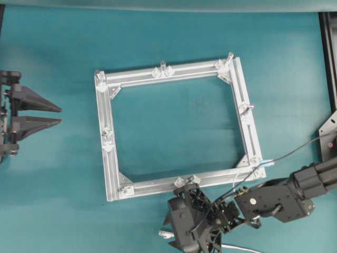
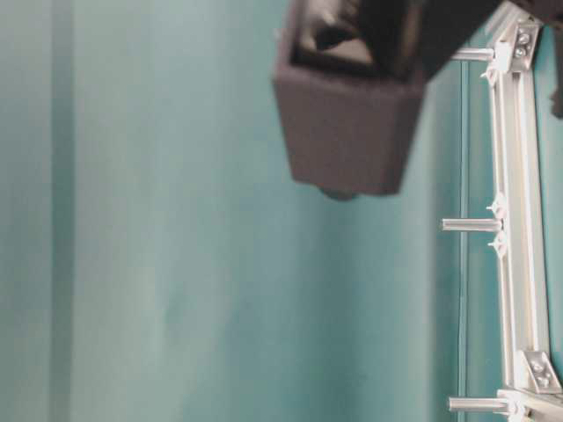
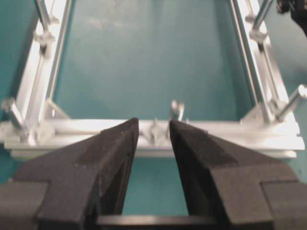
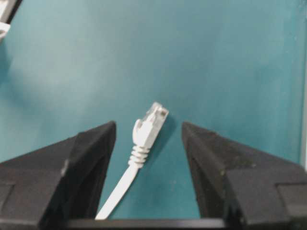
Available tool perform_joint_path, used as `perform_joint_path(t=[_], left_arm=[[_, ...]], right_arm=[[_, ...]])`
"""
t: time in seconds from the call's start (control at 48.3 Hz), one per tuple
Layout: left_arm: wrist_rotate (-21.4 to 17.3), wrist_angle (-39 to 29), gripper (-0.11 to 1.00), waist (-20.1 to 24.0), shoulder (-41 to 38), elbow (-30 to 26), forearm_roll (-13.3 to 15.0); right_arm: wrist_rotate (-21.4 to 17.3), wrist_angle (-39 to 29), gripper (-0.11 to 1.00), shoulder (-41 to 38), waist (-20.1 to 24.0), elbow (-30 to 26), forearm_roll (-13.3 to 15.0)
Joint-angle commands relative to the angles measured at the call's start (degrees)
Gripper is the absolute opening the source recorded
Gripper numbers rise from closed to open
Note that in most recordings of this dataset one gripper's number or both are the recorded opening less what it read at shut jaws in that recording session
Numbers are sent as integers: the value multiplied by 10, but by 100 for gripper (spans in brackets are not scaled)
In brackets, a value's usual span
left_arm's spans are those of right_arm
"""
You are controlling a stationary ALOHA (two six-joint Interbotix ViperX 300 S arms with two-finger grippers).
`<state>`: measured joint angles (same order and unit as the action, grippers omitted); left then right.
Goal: Move the cable alternately left and right between 8 pins so it hooks onto each one.
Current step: 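Hold the white cable plug in the right gripper near the bottom-right corner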
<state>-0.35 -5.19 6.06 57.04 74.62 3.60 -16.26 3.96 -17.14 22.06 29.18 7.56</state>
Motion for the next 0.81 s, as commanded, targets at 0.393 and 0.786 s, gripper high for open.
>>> perform_joint_path(t=[0.393, 0.786], left_arm=[[1, -69, 38, -2, 108, 25, -1], [1, -64, 38, -1, 107, 27, -1]], right_arm=[[-40, -62, 59, -28, 18, -58, 1], [-75, -105, 18, -28, 27, -69, 2]])
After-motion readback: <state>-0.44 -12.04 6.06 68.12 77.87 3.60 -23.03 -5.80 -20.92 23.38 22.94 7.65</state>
